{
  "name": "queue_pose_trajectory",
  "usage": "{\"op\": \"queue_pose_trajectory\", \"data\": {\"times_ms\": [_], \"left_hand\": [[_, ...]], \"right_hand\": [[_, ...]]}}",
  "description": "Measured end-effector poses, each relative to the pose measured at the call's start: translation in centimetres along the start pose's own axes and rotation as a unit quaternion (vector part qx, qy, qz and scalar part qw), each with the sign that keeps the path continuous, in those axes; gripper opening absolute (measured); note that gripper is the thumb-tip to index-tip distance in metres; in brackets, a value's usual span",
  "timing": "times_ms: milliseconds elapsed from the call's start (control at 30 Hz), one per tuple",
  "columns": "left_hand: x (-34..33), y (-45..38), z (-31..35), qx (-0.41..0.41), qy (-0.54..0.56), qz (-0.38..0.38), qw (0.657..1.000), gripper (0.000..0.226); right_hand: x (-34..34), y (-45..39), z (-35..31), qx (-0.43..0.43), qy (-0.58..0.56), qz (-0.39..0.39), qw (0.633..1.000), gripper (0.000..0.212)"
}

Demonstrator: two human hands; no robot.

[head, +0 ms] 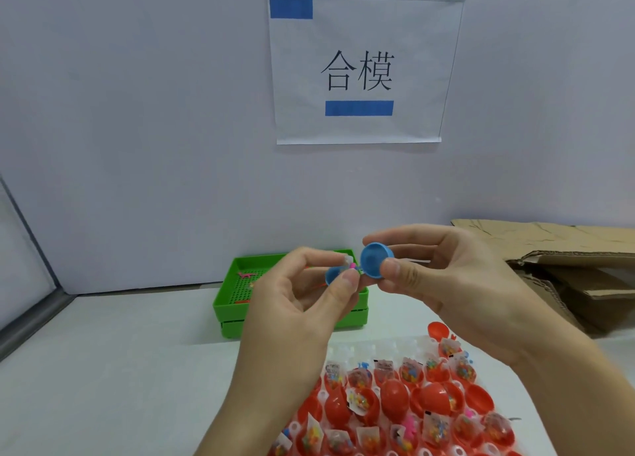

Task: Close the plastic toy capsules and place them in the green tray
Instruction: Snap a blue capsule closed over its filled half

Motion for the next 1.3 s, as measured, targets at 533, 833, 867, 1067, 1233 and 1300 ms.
{"op": "queue_pose_trajectory", "data": {"times_ms": [533, 833, 867, 1067, 1233, 1300], "left_hand": [[0.2, 0.2, 0.9, -0.029, -0.005, 0.033, 0.999, 0.031], [0.0, 0.3, 1.3, -0.044, 0.009, 0.002, 0.999, 0.031], [0.1, 0.4, 1.2, -0.049, 0.008, 0.011, 0.999, 0.033], [-0.1, 0.5, 1.1, -0.086, -0.014, 0.048, 0.995, 0.034], [-0.3, 0.6, 0.8, -0.101, -0.030, 0.058, 0.993, 0.030], [-0.4, 0.6, 0.8, -0.108, -0.041, 0.057, 0.992, 0.027]], "right_hand": [[-0.8, 0.9, -2.3, 0.077, 0.072, 0.014, 0.994, 0.043], [-0.7, 1.0, -2.8, 0.080, 0.045, 0.035, 0.995, 0.036], [-0.7, 1.0, -2.8, 0.080, 0.046, 0.033, 0.995, 0.036], [-1.1, 1.2, -2.9, 0.082, 0.052, 0.004, 0.995, 0.041], [-1.1, 1.1, -2.9, 0.084, 0.047, 0.014, 0.995, 0.041], [-1.2, 1.2, -2.9, 0.085, 0.042, 0.018, 0.995, 0.041]]}}
Point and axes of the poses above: each hand's wrist, its own y-axis away from the middle knuckle, its own x-axis out of the back of the hand, z = x × y, the point moved 2 cm from there along -y, towards the middle knuckle, and after that the axes turned 12 degrees about z, right-handed, at the moved point
